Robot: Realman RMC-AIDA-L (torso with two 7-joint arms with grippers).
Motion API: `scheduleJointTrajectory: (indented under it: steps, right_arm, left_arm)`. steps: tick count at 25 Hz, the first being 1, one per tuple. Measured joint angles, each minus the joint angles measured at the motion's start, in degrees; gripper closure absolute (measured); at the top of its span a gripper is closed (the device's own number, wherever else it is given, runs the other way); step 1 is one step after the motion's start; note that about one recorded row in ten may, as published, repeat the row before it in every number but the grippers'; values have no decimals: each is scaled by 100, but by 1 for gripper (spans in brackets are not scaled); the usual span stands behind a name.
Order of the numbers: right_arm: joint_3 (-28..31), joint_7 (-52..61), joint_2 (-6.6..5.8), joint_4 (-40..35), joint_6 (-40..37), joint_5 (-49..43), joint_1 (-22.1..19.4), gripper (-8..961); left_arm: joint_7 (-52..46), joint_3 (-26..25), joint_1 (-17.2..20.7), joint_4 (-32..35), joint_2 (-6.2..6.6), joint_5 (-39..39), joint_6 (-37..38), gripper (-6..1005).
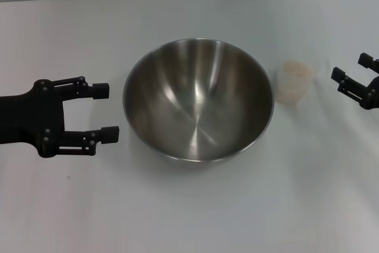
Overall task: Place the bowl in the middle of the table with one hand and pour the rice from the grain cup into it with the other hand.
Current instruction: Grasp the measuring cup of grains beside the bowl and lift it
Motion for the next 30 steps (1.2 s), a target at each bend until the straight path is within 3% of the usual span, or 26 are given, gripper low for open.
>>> scheduleJointTrajectory:
  steps: [30]
  right_arm:
    - [-227, -21, 5, 297, 531, 2, 237, 251]
  left_arm:
    - [39, -74, 15, 103, 7, 9, 59, 153]
